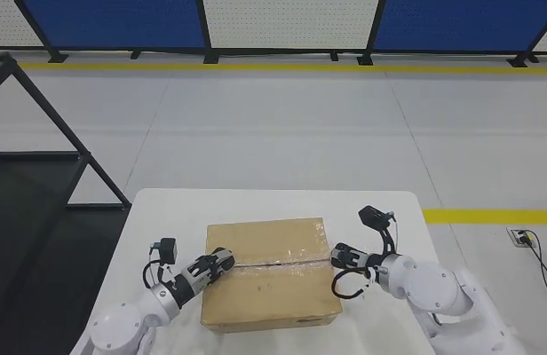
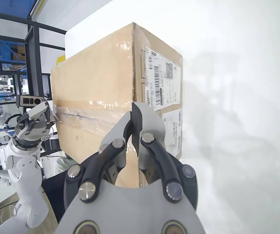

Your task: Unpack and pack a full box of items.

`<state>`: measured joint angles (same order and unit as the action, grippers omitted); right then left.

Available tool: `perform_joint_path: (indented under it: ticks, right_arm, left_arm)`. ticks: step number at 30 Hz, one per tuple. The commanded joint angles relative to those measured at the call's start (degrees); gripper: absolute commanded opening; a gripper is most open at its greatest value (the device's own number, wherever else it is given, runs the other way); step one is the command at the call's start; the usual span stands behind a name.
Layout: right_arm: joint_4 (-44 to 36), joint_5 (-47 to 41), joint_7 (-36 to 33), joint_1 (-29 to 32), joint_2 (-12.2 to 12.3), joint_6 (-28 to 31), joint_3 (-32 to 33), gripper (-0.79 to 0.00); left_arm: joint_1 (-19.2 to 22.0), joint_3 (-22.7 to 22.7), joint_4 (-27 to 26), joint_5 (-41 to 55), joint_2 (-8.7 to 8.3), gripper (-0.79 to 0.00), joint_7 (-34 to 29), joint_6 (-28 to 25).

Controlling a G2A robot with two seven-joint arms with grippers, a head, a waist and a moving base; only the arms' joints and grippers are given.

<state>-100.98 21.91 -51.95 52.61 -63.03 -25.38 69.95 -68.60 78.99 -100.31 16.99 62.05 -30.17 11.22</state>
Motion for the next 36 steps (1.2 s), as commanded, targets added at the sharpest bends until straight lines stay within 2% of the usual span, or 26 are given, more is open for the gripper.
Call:
perform_joint_path:
  ticks: [1, 16, 24, 32, 36]
  right_arm:
    - [0.19, 0.21, 0.28, 0.35, 0.05, -0.3, 0.15, -0.785]
    - [4.66, -1.99, 1.73, -1.1, -0.51, 2.53, -1.97, -0.785]
    - [5.2, -3.49, 4.73, -0.96, -0.67, 3.51, -1.07, -0.785]
    - [-2.75, -3.51, 12.16, 2.34, -0.64, 3.86, 1.38, -0.785]
    - [-5.32, -3.69, 9.81, 1.41, -0.83, 5.92, -0.74, -0.785]
  left_arm:
    - [0.1, -0.11, 0.0, -0.13, 0.02, -0.785, -0.03, 0.0]
    - [0.15, -0.21, 0.03, -0.18, 0.21, -0.785, 0.35, 0.0]
    - [-0.08, 0.15, -0.03, 0.06, 0.26, -0.785, 0.25, -0.31]
    - [-1.26, 2.97, -1.24, 1.99, 0.27, -0.785, 2.5, -2.57]
    - [-2.63, 5.43, -2.14, 3.14, 0.15, -0.785, 3.5, -3.41]
